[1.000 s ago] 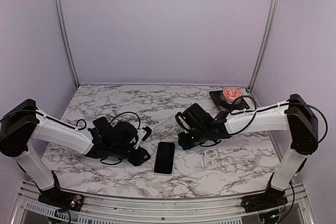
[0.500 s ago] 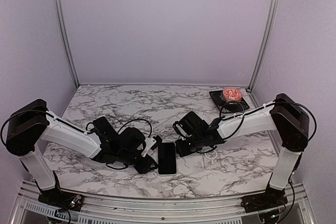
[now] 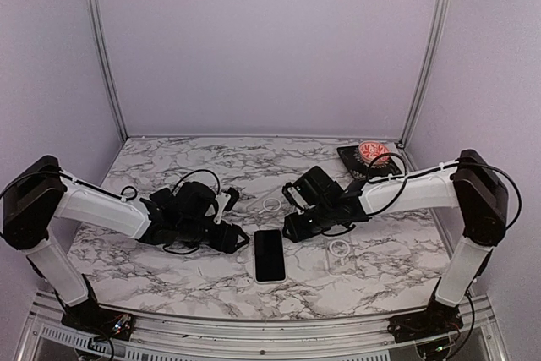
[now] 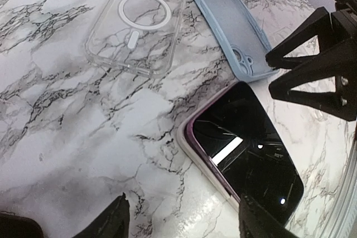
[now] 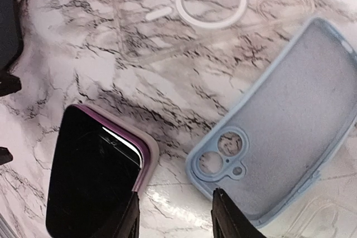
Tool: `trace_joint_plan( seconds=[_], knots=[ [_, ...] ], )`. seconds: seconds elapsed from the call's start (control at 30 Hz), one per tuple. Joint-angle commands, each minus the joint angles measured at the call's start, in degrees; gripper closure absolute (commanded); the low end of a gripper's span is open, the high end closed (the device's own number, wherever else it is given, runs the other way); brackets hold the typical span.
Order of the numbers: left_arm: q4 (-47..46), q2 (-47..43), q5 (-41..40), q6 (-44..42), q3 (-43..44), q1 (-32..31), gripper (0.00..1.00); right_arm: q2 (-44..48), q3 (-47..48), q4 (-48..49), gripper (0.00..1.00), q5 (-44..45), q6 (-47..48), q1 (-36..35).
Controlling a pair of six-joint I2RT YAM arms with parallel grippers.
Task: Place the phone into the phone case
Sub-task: Press at the corner of the phone case at the center of the board.
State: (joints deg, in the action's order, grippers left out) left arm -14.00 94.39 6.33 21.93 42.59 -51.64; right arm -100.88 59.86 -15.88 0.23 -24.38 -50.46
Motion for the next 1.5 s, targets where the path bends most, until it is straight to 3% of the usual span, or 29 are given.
trace_joint_plan(
  seconds=[0.0, 0.07, 0.23, 0.33, 0.5, 0.67, 0.93, 1.2, 1.3, 1.47],
  knots=[
    [-3.05, 2.08, 4.76, 5.47, 3.26, 0.72, 0.28, -0.43, 2.87, 0.55, 0.58, -3.55, 0.66, 0.03],
    [-2.85, 3.69, 4.67, 5.50, 3.98, 0.79, 0.29, -0.46, 2.61, 1.47, 0.66, -4.48, 0.41, 0.03],
    [-2.22, 7.43, 7.81, 6.12, 6.12, 0.84, 0.57, -1.57, 2.98, 2.32, 0.81, -6.47, 0.64, -0.67],
    [-2.11, 7.82, 7.83, 6.08, 6.04, 0.83, 0.65, -2.59, 2.75, 2.26, 0.87, -6.70, 0.54, -1.52],
    [-1.05, 8.93, 8.53, 4.93, 6.32, 0.58, 0.66, -3.89, 1.75, 2.75, 0.94, -6.75, -0.38, -1.88],
    [12.44, 13.26, 5.53, 1.20, 11.80, -0.70, 0.70, -6.07, 1.34, 2.58, 0.98, -6.90, -0.71, -2.64],
    [20.55, 16.35, 7.71, -0.33, 9.32, -1.71, 0.72, -6.39, 1.50, -2.48, 0.99, -2.24, -1.37, -5.05],
    [24.78, 21.96, 5.04, -2.78, 8.30, -1.86, 0.80, -11.08, 2.38, -6.13, 1.00, 3.11, -3.20, -5.94],
    [24.15, 20.55, 5.36, -3.74, 7.31, -2.83, 0.80, -9.64, 0.30, -6.51, 1.00, 3.26, -3.13, -6.06],
    [24.07, 15.45, 10.56, -6.82, 13.59, -2.31, 0.76, -6.51, 7.15, -10.37, 0.96, 3.78, 0.31, -6.01]
  ],
)
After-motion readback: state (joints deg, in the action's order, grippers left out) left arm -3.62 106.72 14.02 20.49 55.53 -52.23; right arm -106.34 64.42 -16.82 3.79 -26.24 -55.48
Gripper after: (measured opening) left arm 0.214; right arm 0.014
